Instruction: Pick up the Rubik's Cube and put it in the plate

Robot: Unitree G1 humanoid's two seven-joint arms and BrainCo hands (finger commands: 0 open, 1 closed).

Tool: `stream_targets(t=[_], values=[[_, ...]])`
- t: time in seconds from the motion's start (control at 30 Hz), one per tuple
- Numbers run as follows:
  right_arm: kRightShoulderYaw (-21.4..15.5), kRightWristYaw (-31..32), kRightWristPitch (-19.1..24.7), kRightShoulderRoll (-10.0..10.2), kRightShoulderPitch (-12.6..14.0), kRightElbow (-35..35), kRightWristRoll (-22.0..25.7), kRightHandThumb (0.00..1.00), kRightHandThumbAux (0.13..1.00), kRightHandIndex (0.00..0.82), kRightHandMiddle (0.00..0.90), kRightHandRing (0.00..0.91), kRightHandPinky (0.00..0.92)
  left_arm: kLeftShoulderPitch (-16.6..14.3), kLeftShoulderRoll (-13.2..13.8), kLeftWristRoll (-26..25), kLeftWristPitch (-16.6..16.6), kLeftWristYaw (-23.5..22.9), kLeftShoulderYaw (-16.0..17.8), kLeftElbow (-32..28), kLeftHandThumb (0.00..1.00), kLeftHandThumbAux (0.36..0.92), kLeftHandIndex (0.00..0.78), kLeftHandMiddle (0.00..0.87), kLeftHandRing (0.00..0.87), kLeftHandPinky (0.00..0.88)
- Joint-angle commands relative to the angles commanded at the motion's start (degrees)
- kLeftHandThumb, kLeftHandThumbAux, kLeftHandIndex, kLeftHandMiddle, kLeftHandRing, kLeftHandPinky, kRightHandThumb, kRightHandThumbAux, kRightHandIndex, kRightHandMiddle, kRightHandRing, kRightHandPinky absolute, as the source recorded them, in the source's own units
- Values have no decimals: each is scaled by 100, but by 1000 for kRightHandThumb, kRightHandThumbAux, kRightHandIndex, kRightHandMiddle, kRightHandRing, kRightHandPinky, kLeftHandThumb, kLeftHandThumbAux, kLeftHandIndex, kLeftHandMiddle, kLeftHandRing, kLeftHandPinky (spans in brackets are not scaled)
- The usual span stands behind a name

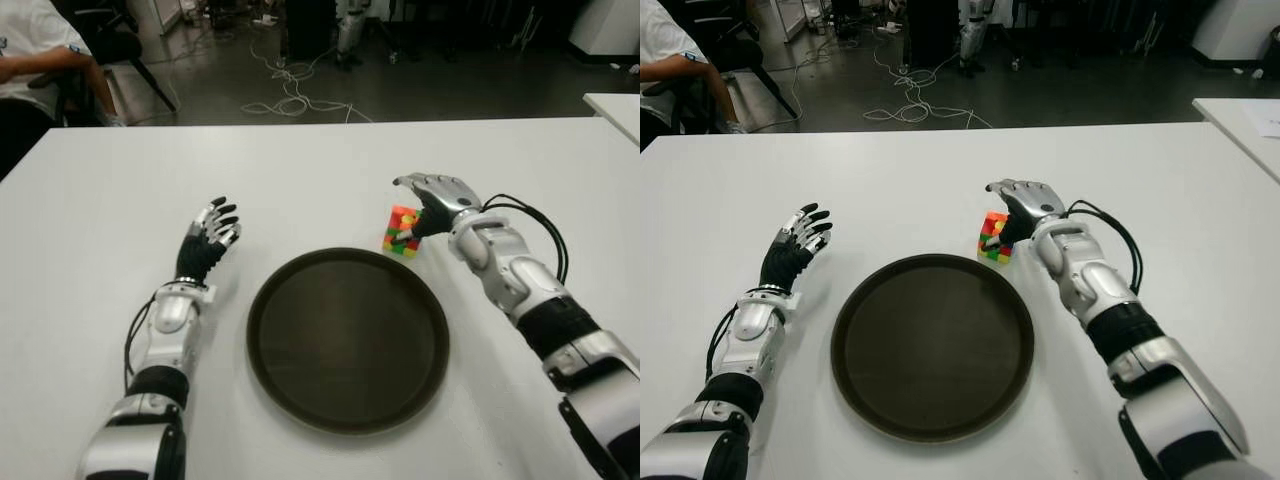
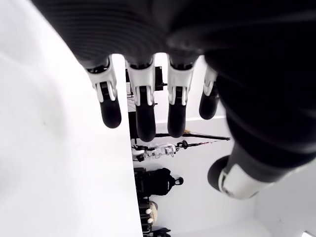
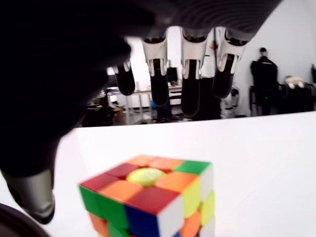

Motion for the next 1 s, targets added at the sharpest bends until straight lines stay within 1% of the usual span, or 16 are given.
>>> stream_targets(t=[0.03, 0.23, 0.4, 0.47, 0.6, 0.67, 0.8, 1.0], values=[[0, -6, -2, 1, -2, 8, 0, 0, 663, 141, 179, 191, 174, 1, -1, 1, -6, 4, -2, 1, 57, 695, 130, 186, 167, 146], [25, -409, 59, 167, -36, 366, -49, 0, 668, 149, 175, 188, 178, -18, 9, 27, -87, 24, -13, 66, 57, 695, 132, 187, 162, 128], [102, -606, 538, 335, -22, 359, -222, 0, 682, 128, 141, 145, 129, -20, 22, 64, -127, 55, -43, 69, 66, 695, 127, 186, 158, 120], [138, -646, 707, 362, -16, 314, -301, 0, 687, 121, 133, 138, 123, -19, 29, 69, -132, 58, -54, 65, 70, 690, 125, 186, 159, 128], [220, -736, 962, 403, 1, 263, -450, 0, 707, 124, 130, 142, 141, -14, 34, 81, -167, 61, -70, 59, 84, 678, 131, 191, 170, 149], [253, -773, 1042, 420, 4, 267, -512, 0, 713, 125, 129, 139, 128, -8, 39, 104, -195, 76, -85, 56, 86, 675, 128, 190, 169, 142], [297, -802, 1167, 452, -14, 290, -586, 0, 715, 122, 128, 133, 111, 5, 61, 167, -226, 103, -122, 34, 65, 657, 131, 182, 160, 128], [328, -870, 1232, 466, -33, 315, -649, 0, 714, 118, 127, 134, 120, -11, 48, 175, -235, 113, -118, 35, 64, 665, 128, 179, 152, 114]])
